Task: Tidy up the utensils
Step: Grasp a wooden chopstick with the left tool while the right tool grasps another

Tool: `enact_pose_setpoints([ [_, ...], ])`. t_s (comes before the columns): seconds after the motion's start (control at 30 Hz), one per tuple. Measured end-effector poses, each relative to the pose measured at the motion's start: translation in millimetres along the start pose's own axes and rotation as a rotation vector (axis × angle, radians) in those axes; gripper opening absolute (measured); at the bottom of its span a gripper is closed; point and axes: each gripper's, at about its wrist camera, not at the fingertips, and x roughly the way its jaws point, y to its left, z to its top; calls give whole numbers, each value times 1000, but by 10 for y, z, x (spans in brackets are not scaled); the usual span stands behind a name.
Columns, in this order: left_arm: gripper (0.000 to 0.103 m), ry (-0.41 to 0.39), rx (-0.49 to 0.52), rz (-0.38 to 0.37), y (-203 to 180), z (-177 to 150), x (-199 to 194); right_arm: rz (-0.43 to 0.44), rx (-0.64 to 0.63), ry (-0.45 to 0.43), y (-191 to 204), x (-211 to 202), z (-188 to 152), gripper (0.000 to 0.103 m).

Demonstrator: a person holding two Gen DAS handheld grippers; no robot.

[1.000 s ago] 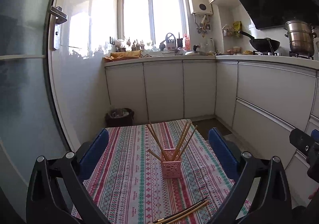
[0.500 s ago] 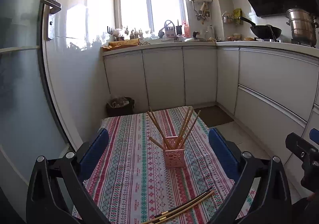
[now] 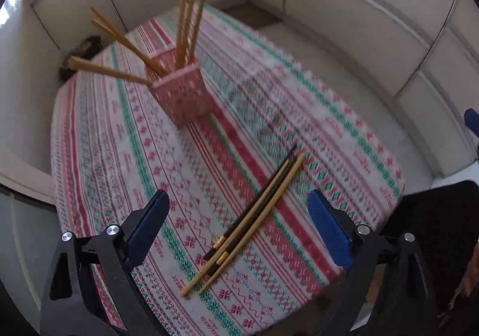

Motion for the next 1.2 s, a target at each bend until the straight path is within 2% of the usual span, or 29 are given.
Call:
enact_pose_setpoints([
  [0.07, 86, 99, -7, -9, 26, 30, 291, 0, 22, 43, -116, 154, -27, 96],
  [0.17, 76, 154, -18, -32, 55, 115, 553, -4, 61, 92, -315, 371, -80, 96],
  [0.23, 57, 184, -20, -37, 48, 191, 694, -3, 85, 118, -455, 499, -119, 96],
  [0.4, 36, 236, -16, -58, -34, 331, 977, 10, 179, 163, -780, 743, -187, 96],
  [0.57, 36, 239, 25, -72, -207, 504, 1124, 42, 245, 179, -906, 836, -151, 96],
  [0.77, 35, 249, 108, -38, -405, 679, 1216, 90, 326, 216, -1017, 920, -148, 96],
  [0.9, 35, 233, 95, -64, -432, 752, 1183, 83, 335, 219, -1041, 932, -163, 96],
  [1.13, 36, 255, 154, -63, -574, 654, 1153, 76, 342, 228, -1066, 938, -189, 96],
  [1.2, 32, 257, 140, -78, -601, 574, 1159, 77, 337, 231, -1053, 945, -182, 96],
])
